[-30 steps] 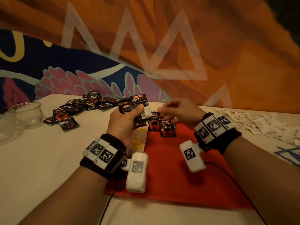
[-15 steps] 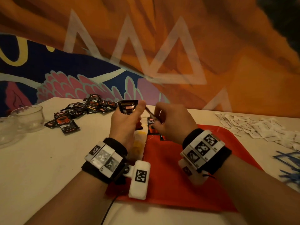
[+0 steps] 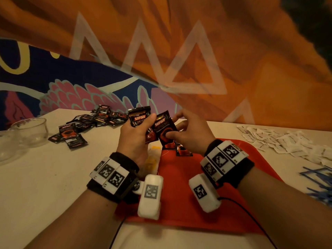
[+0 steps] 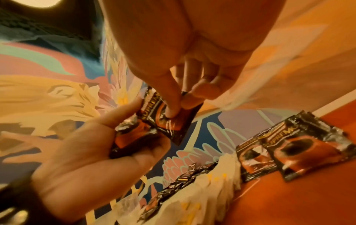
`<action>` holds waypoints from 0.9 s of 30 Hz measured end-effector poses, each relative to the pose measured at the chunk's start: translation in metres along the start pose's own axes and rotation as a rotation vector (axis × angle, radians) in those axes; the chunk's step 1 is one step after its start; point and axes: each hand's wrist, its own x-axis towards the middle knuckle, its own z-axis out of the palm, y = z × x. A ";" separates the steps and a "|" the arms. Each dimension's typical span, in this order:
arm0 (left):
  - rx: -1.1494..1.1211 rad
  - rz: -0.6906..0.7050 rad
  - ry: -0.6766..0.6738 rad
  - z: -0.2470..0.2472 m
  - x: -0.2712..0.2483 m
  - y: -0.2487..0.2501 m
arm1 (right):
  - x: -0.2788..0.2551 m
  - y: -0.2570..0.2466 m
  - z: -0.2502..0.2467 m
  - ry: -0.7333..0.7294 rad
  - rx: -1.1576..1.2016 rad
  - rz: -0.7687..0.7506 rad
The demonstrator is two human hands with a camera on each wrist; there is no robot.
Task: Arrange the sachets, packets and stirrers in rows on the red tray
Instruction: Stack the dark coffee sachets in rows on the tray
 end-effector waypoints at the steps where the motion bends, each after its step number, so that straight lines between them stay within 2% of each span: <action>1: 0.014 -0.002 -0.013 -0.001 0.000 0.001 | 0.001 0.002 0.000 0.012 -0.037 -0.031; 5: 0.111 0.016 -0.067 0.000 0.000 0.001 | 0.003 0.007 -0.001 -0.015 -0.028 -0.116; 11: 0.114 0.054 -0.081 0.001 0.002 0.003 | -0.001 0.005 -0.001 -0.084 -0.035 -0.159; 15: 0.076 0.057 0.017 -0.001 0.005 0.002 | -0.001 0.000 -0.004 -0.048 -0.138 -0.139; 19: 0.054 0.052 0.120 -0.010 0.014 0.002 | 0.012 0.005 -0.012 -0.048 -0.254 -0.013; 24: 0.029 0.006 0.137 -0.013 0.017 0.000 | 0.033 0.026 -0.010 -0.088 -0.327 0.299; 27: 0.018 -0.011 0.129 -0.013 0.018 0.000 | 0.040 0.038 -0.002 -0.143 -0.387 0.413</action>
